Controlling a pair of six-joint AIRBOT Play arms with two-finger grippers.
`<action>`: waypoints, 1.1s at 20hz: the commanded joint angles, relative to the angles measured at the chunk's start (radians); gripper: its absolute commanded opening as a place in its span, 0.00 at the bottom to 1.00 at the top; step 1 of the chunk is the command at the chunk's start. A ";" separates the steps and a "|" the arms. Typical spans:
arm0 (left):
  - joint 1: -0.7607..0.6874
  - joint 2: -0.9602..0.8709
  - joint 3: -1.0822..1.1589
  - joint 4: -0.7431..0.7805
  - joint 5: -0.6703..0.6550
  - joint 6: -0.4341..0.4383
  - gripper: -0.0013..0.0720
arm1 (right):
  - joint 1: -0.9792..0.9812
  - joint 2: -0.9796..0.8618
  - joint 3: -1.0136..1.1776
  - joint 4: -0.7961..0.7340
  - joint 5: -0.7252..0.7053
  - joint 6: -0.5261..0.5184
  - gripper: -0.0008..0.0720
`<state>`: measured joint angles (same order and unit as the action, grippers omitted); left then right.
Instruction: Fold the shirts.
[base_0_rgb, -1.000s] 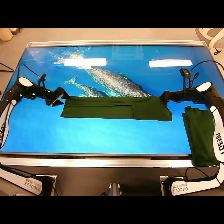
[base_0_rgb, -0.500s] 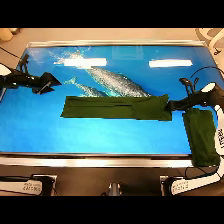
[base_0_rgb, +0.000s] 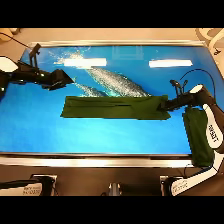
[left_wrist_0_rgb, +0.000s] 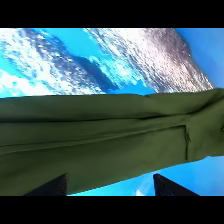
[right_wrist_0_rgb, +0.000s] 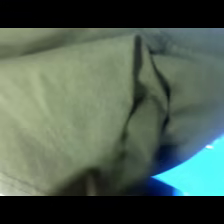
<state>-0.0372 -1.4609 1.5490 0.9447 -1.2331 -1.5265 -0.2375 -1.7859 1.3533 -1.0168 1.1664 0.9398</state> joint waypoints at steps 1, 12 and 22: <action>-0.087 -0.017 0.000 0.001 0.037 0.000 0.83 | 0.029 0.007 0.003 0.047 -0.010 0.043 0.04; -0.473 -0.423 0.000 -0.340 0.390 0.010 0.05 | 0.029 0.456 0.096 0.206 0.107 0.063 0.04; -0.618 -0.581 0.001 -0.911 0.523 0.234 0.05 | 0.029 0.651 0.096 0.272 0.277 0.108 0.04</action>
<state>-0.6277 -2.0113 1.5490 0.1635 -0.7315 -1.3445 -0.2077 -1.1725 1.4487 -0.7696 1.4082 1.0378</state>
